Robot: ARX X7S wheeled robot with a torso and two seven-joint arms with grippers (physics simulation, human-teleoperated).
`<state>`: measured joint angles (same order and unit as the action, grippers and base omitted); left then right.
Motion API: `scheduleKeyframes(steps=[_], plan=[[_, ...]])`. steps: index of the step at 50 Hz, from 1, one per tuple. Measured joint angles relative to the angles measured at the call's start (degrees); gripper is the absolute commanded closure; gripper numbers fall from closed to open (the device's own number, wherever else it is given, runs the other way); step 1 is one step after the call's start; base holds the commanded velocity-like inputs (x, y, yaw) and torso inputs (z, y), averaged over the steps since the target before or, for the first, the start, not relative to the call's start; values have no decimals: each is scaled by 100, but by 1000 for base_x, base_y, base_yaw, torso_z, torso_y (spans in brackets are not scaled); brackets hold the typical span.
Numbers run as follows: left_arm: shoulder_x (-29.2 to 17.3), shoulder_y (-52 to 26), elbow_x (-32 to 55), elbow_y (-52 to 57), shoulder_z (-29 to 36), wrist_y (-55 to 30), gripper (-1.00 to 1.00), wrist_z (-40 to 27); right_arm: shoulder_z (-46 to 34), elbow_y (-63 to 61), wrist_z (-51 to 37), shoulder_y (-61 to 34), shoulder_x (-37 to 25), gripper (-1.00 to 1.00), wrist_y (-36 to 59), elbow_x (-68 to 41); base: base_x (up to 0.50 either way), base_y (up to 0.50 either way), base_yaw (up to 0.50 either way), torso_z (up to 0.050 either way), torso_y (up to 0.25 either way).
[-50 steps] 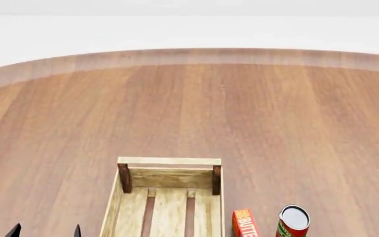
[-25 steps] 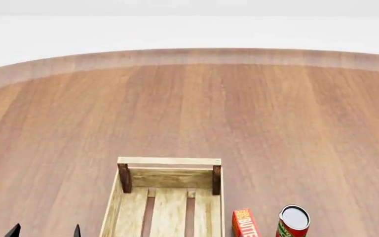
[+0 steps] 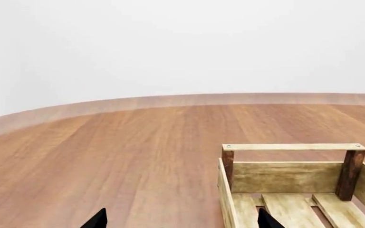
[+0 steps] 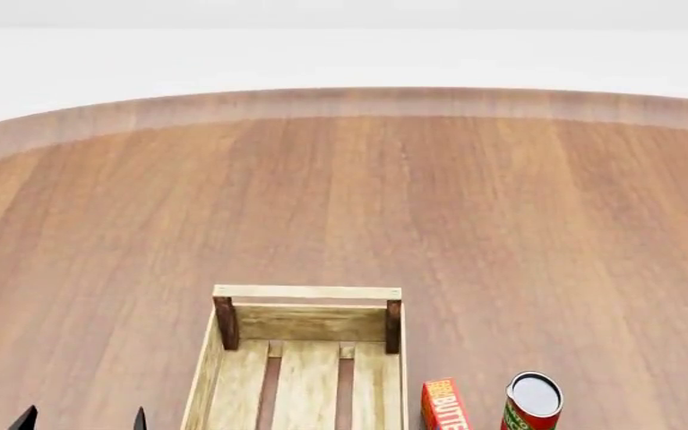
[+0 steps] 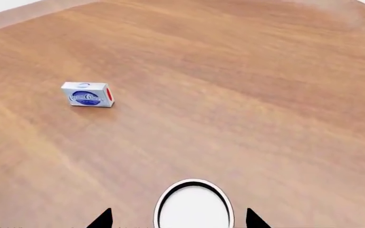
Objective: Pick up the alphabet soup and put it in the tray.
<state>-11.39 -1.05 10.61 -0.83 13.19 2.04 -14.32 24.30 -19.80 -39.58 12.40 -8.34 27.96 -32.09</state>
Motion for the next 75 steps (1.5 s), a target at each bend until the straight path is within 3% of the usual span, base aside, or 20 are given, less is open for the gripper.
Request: scheduleKeyframes(steps=[57,58,75], plan=[[-104,-28,96,-33,135,46,-100,-147,-345,1944,279,-522,-159,-100,-695,366,0,0,0,0,0],[-105,-29,98,-34,137,47,-100,-149,-349,1957,279,-524,-161,100,-700,368,0,0,0,0,0],[-133,-48,124,-50,177,53,-100,-185,-491,1454,140,-402,-225,100,-550,212,0,0,0,0,1]])
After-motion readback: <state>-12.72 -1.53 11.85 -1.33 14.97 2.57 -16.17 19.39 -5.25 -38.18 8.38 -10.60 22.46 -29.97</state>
